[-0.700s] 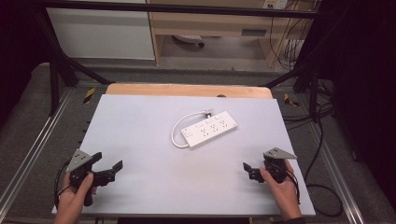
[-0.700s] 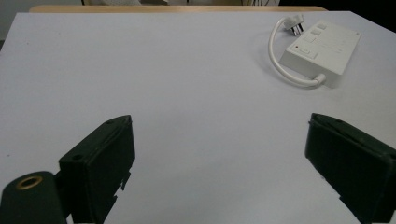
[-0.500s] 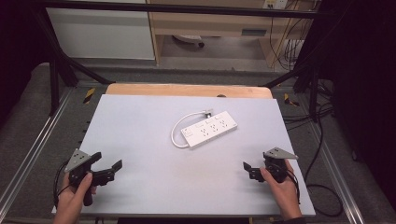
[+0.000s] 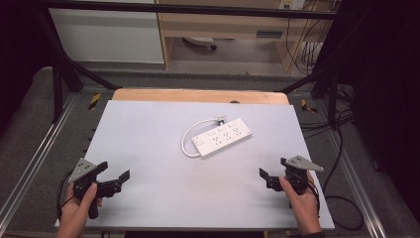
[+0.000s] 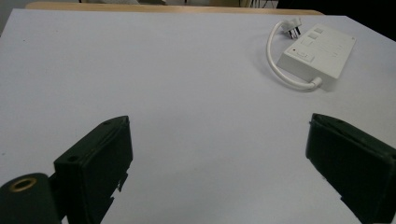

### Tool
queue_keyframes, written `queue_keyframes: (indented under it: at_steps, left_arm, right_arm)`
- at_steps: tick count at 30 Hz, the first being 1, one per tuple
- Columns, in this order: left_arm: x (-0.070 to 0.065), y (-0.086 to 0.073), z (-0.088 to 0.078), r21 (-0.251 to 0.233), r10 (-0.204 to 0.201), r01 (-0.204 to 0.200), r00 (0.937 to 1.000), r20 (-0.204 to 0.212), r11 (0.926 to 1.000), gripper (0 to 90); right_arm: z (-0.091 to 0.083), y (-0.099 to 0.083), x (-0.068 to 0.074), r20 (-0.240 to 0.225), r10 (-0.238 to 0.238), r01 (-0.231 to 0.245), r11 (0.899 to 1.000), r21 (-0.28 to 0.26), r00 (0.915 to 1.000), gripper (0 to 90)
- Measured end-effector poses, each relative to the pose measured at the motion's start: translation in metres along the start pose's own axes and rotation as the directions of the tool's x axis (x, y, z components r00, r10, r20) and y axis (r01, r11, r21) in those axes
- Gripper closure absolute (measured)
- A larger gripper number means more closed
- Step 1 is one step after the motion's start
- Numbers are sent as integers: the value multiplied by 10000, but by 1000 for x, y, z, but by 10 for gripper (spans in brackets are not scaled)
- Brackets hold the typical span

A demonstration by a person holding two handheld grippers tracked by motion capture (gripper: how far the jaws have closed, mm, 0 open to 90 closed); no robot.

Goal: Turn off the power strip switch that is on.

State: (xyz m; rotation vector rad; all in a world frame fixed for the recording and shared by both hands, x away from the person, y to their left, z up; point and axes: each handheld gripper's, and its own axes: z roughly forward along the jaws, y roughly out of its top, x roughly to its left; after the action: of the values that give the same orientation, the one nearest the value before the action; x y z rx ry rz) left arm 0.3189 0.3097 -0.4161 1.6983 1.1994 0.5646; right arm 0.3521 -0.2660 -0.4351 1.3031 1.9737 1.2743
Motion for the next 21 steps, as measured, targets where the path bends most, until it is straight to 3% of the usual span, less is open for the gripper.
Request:
queue_keyframes:
  at_steps: [10, 21]
  left_arm:
    - [-2, -1, 0, 39, 42, -42, 10000, 64, 10000, 72]
    - [-4, -1, -1, 39, 136, -136, 9999, 54, 9999, 69]
  right_arm:
    - [-3, 6, 4, -100, -32, 30, 9996, -292, 9999, 38]
    - [-1, 17, 7, 3, -57, 57, 9997, -220, 10000, 35]
